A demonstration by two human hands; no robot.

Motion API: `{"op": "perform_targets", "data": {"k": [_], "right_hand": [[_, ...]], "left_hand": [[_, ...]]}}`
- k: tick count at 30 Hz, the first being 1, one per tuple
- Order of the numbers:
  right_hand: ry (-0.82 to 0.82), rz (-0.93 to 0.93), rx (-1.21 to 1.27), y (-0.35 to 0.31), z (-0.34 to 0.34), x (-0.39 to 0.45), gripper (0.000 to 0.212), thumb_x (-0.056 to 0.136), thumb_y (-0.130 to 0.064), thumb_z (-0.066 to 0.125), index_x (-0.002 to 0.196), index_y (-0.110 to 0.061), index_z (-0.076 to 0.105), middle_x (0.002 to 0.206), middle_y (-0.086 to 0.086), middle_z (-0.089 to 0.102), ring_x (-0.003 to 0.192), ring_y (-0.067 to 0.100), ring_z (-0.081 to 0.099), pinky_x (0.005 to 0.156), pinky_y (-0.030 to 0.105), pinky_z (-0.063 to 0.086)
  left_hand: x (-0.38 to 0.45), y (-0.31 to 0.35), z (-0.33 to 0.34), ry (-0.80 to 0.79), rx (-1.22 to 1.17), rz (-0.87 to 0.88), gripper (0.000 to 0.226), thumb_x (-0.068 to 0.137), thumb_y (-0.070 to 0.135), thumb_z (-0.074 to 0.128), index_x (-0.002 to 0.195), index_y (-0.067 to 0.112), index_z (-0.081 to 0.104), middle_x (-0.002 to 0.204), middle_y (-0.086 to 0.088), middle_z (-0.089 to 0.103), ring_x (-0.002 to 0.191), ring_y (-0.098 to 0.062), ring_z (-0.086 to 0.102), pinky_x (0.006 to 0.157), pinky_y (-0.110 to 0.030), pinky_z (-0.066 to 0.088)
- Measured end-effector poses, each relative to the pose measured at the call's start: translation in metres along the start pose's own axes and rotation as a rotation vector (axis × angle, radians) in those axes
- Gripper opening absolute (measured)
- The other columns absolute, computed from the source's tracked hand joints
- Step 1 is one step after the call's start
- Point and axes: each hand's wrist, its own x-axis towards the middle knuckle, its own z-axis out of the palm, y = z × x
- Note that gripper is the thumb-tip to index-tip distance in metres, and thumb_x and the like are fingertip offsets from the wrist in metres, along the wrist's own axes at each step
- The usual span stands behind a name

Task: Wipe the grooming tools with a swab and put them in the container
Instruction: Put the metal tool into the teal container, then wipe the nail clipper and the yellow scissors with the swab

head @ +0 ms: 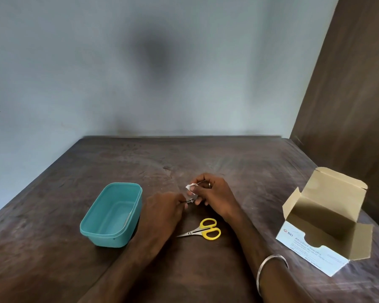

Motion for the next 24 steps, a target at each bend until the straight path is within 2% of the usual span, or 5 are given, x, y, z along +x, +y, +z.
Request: {"op": "perform_targets", "data": {"k": [4, 7, 10, 15, 24], "right_hand": [[-0.002, -0.013, 0.016, 0.001, 0.000, 0.001, 0.007, 0.087, -0.017, 0.074, 0.092, -0.012, 0.071, 0.075, 0.004, 0.076, 0.058, 0.019, 0.068, 0.049, 0.021, 0.045], [0.006, -0.002, 0.049, 0.004, 0.001, 0.004, 0.010, 0.085, -0.016, 0.076, 0.092, -0.011, 0.072, 0.074, 0.006, 0.074, 0.057, 0.019, 0.067, 0.049, 0.024, 0.044], [0.021, 0.009, 0.076, 0.006, 0.001, 0.005, 0.014, 0.084, -0.017, 0.078, 0.093, -0.010, 0.072, 0.071, 0.005, 0.073, 0.056, 0.018, 0.066, 0.047, 0.024, 0.044], [0.069, 0.008, 0.142, 0.009, 0.000, 0.005, 0.011, 0.090, -0.014, 0.072, 0.100, -0.010, 0.075, 0.089, 0.011, 0.076, 0.059, 0.019, 0.065, 0.048, 0.027, 0.047], [0.066, 0.009, 0.201, 0.013, 0.001, 0.009, 0.015, 0.082, -0.004, 0.079, 0.095, -0.007, 0.074, 0.070, 0.003, 0.072, 0.047, 0.016, 0.056, 0.043, 0.025, 0.044]], "left_hand": [[0.013, -0.007, 0.010, 0.095, -0.259, -0.061, 0.020, 0.091, 0.029, 0.065, 0.108, 0.031, 0.074, 0.103, 0.011, 0.075, 0.092, -0.005, 0.066, 0.077, -0.020, 0.042], [0.024, -0.009, 0.018, 0.115, -0.499, -0.115, 0.024, 0.089, 0.029, 0.068, 0.113, 0.027, 0.073, 0.105, 0.009, 0.075, 0.092, -0.005, 0.068, 0.084, -0.026, 0.053], [0.029, -0.009, 0.027, 0.149, -0.729, -0.182, 0.030, 0.085, 0.031, 0.075, 0.114, 0.025, 0.072, 0.101, 0.006, 0.075, 0.083, -0.004, 0.071, 0.074, -0.032, 0.061], [0.038, -0.009, 0.036, 0.129, -1.121, -0.304, 0.048, 0.080, 0.001, 0.076, 0.119, 0.025, 0.063, 0.091, -0.008, 0.075, 0.079, -0.020, 0.075, 0.065, -0.033, 0.062], [0.039, -0.015, 0.040, 0.053, -1.166, -0.248, 0.031, 0.083, -0.002, 0.071, 0.106, 0.019, 0.073, 0.092, 0.003, 0.078, 0.079, -0.013, 0.074, 0.063, -0.022, 0.058]]}}
